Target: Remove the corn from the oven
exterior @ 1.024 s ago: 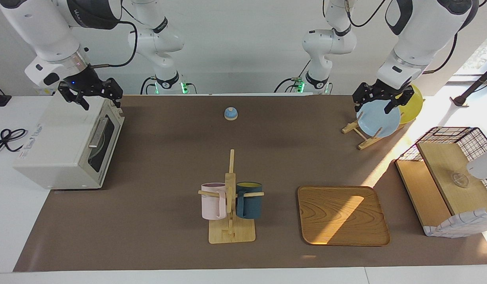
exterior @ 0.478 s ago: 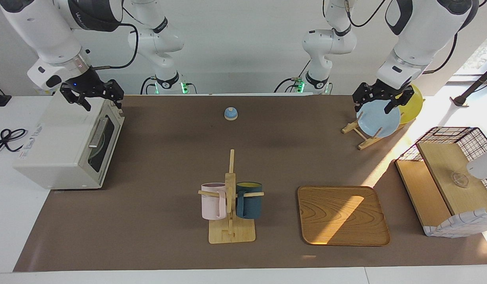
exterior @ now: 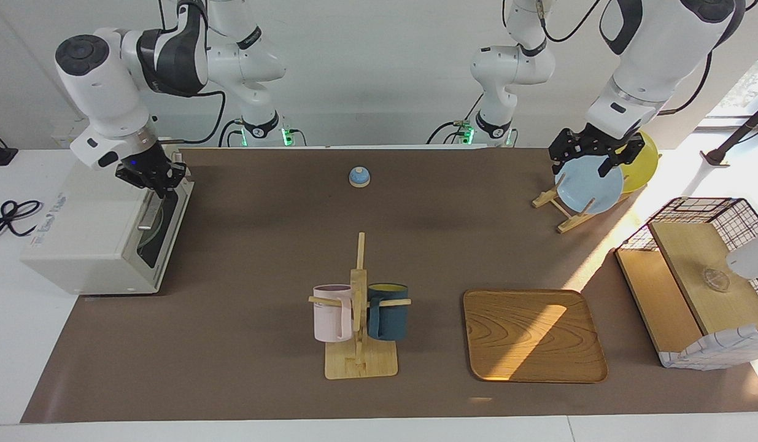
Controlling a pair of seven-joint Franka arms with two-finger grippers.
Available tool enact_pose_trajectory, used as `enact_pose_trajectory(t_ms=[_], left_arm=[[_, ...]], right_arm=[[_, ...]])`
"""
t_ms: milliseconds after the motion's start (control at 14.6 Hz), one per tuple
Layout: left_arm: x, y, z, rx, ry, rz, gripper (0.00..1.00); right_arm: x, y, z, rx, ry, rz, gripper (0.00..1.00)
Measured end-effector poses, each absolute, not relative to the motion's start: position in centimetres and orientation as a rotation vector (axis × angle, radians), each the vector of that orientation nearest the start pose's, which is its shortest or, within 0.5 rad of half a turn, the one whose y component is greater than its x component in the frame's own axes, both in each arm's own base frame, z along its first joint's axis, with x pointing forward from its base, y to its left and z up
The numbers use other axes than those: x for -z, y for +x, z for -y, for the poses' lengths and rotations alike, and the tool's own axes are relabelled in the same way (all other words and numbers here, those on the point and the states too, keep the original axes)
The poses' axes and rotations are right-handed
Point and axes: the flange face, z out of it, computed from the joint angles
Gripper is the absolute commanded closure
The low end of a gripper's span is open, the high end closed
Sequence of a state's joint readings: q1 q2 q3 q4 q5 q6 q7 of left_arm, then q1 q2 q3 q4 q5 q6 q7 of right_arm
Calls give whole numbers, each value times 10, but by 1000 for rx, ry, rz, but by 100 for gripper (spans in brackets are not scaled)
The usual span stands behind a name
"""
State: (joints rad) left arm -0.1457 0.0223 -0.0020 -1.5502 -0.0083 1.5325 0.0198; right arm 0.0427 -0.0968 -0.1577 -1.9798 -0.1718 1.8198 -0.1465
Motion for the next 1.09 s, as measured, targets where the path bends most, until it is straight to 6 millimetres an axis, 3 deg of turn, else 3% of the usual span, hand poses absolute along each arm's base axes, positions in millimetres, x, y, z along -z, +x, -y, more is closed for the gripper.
enact_pose_trajectory(t_ms=[683,1093], left_arm=[[-618,551,83,-64,-3136,-263,0],[-618,551,83,-64,-3136,-263,0]], right_arm=[[-474,506,111,-181,-3279,39,100],[-471,505,110,-168,-3280,39,100]])
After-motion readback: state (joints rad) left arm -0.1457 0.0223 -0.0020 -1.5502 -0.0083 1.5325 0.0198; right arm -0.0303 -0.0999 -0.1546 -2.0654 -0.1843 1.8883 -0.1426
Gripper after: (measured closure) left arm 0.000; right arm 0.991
